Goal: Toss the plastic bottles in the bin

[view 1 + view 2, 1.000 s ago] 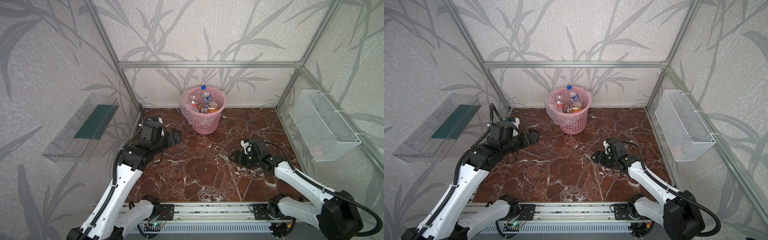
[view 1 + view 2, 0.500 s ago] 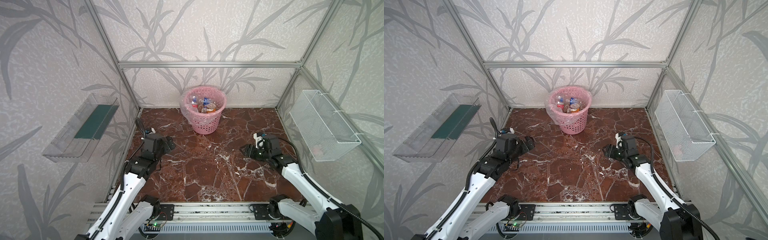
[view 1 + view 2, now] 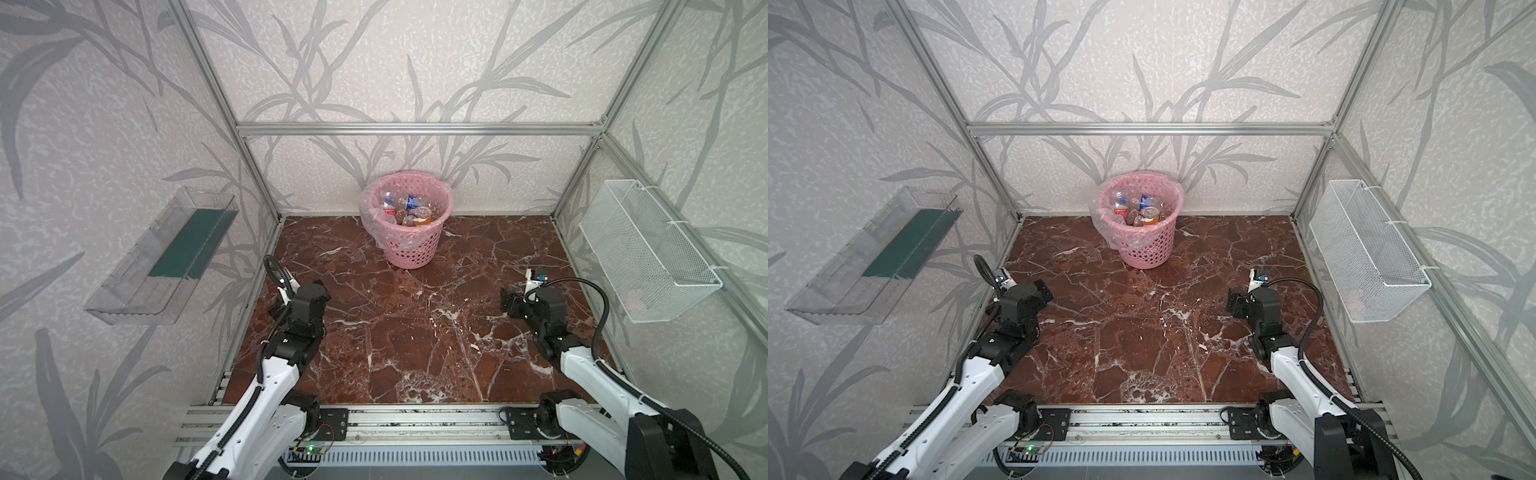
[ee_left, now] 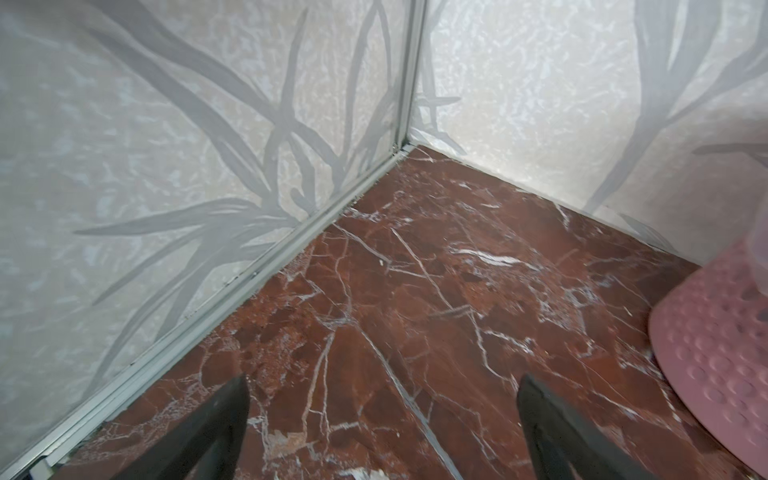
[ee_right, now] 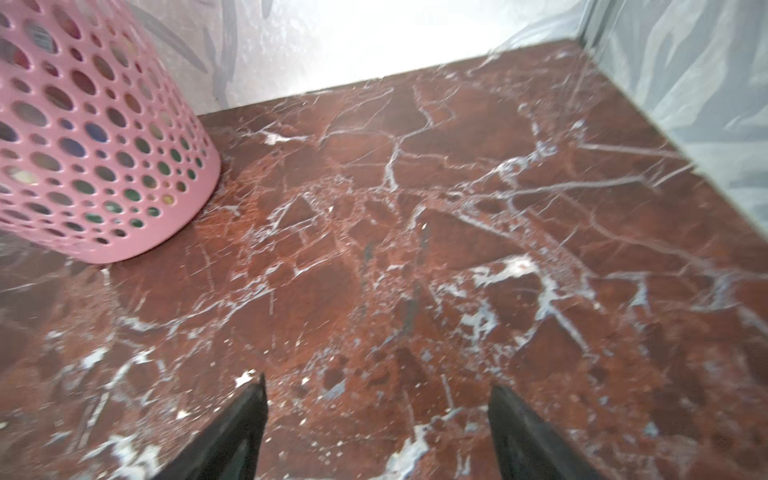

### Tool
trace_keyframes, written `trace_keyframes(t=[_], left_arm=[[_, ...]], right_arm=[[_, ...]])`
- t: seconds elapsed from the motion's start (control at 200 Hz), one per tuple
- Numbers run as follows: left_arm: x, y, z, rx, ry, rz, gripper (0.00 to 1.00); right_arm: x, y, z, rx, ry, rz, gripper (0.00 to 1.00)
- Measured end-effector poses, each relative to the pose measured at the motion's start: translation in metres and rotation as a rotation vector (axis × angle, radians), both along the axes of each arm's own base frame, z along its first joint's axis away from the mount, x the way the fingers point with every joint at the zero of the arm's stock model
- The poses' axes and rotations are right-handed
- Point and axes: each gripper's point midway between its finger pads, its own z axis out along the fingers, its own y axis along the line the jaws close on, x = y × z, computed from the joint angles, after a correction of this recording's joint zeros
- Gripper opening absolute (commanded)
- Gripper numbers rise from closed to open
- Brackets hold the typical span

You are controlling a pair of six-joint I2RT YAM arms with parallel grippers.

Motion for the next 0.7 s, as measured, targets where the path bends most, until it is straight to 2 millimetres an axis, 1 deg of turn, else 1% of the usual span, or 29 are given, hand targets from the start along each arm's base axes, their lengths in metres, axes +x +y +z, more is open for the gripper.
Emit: trace_keyframes(t=[0.07,0.165,0.315,0.42,0.505,0.565,0.63,0.67,0.7], left_arm=[[-0.002,0.009,-0.009,0.023,0.008,0.038,1.0],[-0.005,0.019,-0.028,0.047,0.032,0.075,1.0],[-0.006,0.027,-0.052,0.076,0.062,0.098,1.0],[-0.003,0.032,-0.07,0.09,0.079,0.102,1.0],[0.004,0.033,-0.082,0.1,0.101,0.081,1.0],[0.012,0.031,-0.084,0.105,0.091,0.057,1.0],[0.022,0.029,-0.084,0.105,0.074,0.026,1.0],[0.028,0.027,-0.085,0.106,0.067,0.005,0.99],[0.033,0.026,-0.087,0.107,0.065,-0.013,0.99]], right_arm=[[0.005,-0.009,-0.003,-0.044,-0.032,-0.039,0.84],[0.01,-0.016,-0.015,-0.081,-0.045,-0.07,0.84],[0.02,-0.019,-0.028,-0.098,-0.07,-0.083,0.84],[0.026,-0.019,-0.03,-0.101,-0.082,-0.085,0.84],[0.035,-0.02,-0.035,-0.098,-0.11,-0.087,0.84],[0.04,-0.017,-0.046,-0.093,-0.11,-0.075,0.84],[0.037,-0.016,-0.058,-0.097,-0.069,-0.066,0.84],[0.038,-0.015,-0.057,-0.095,-0.062,-0.057,0.84],[0.042,-0.013,-0.053,-0.09,-0.065,-0.048,0.84]])
